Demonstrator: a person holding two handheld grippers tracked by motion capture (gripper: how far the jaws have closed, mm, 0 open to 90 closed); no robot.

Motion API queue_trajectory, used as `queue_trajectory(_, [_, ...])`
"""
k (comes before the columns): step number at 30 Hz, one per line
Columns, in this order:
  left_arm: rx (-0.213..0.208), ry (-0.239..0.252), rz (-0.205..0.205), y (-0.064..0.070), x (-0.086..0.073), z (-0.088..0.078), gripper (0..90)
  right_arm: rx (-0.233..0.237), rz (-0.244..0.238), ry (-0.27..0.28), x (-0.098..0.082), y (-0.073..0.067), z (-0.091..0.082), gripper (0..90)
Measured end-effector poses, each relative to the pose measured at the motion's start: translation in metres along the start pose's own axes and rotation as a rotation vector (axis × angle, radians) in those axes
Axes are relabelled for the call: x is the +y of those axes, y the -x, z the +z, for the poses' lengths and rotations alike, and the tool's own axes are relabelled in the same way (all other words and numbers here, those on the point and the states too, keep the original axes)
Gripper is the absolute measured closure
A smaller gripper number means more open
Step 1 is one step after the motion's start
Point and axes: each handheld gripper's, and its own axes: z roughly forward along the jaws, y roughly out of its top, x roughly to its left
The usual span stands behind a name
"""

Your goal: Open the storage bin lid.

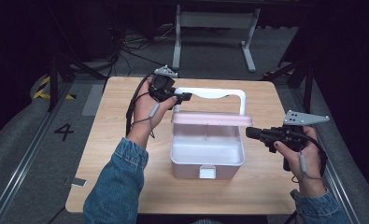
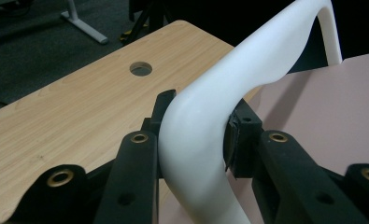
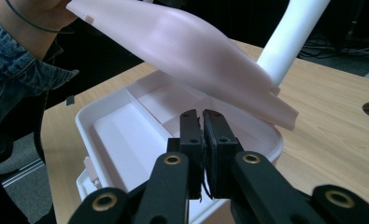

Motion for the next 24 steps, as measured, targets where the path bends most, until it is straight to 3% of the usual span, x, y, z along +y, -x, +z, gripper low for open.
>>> queue_trajectory(8, [0.009, -0.003, 0.019, 0.004, -0.002, -0.003, 69.0, 0.008, -0.006, 0.029, 0.002, -0.003, 0.004, 90.0])
queue_trajectory(10, [0.03, -0.005, 0.018, 0.004, -0.003, -0.004, 67.5, 0.008, -0.006, 0.027, 0.001, -0.002, 0.005, 90.0])
queue_trajectory(16, [0.075, -0.003, 0.026, 0.002, -0.004, -0.01, 50.2, 0.008, -0.006, 0.028, 0.001, -0.001, 0.004, 90.0])
queue_trajectory(19, [0.075, 0.004, 0.022, 0.002, -0.004, -0.012, 45.2, 0.008, -0.006, 0.028, 0.001, -0.001, 0.004, 90.0])
queue_trajectory(24, [0.078, 0.014, 0.021, 0.003, -0.007, -0.017, 44.2, 0.004, -0.004, 0.024, 0.002, -0.002, 0.004, 90.0])
